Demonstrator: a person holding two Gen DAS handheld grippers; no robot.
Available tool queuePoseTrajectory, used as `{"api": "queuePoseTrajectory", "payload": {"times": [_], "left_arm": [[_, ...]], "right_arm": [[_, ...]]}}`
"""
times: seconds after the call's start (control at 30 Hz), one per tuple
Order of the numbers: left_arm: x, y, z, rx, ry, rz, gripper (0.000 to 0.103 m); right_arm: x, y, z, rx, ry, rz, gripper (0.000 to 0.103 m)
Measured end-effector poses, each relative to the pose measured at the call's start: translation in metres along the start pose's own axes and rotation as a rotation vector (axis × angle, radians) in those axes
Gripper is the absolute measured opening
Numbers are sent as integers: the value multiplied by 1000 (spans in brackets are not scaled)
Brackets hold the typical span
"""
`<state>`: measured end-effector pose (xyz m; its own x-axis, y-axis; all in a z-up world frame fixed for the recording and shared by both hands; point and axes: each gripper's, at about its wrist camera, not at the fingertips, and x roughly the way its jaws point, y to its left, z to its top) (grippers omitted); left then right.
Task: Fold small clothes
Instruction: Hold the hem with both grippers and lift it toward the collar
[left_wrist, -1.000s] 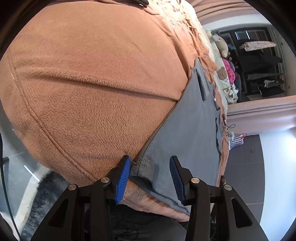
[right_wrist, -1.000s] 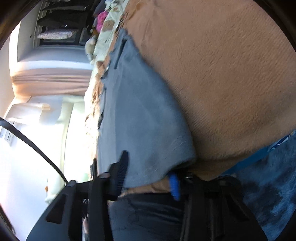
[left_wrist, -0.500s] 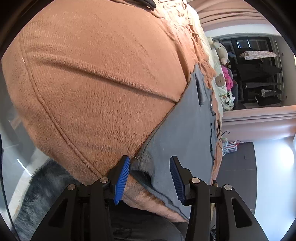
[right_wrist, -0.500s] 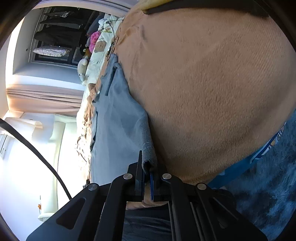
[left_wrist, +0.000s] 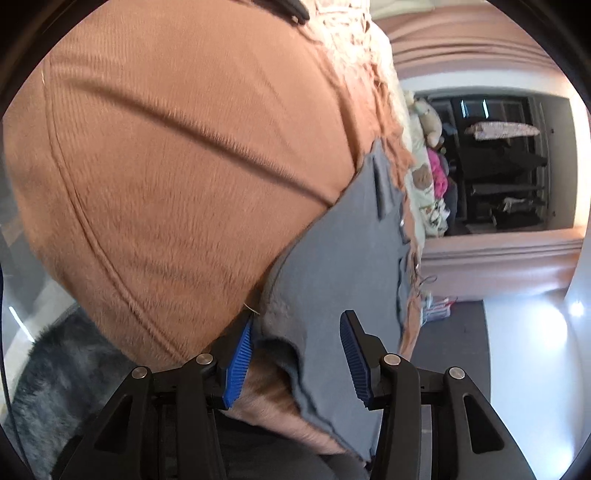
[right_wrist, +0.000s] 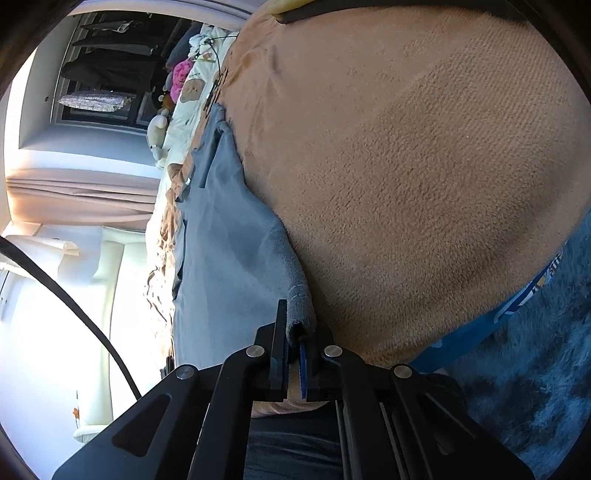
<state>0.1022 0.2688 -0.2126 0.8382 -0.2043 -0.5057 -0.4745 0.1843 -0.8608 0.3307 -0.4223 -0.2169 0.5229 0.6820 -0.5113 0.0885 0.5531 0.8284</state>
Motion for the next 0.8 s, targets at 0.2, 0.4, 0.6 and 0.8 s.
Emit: {"api": "queuePoseTrajectory", "payload": {"times": [0.2, 0.4, 0.6, 0.8], "left_arm": [[-9, -1, -3, -18, -16, -90, 48], [11, -4, -14, 9, 30, -24, 48], [12, -3, -4, 26, -24, 26, 47], [17, 4, 1, 1, -39, 83, 24]], "right_arm": [[3, 0, 2, -13, 7, 1, 0], [6, 1, 2, -13, 12, -2, 0], [7, 2, 4, -12, 14, -2, 0], [8, 5, 7, -27, -2, -9, 0]]}}
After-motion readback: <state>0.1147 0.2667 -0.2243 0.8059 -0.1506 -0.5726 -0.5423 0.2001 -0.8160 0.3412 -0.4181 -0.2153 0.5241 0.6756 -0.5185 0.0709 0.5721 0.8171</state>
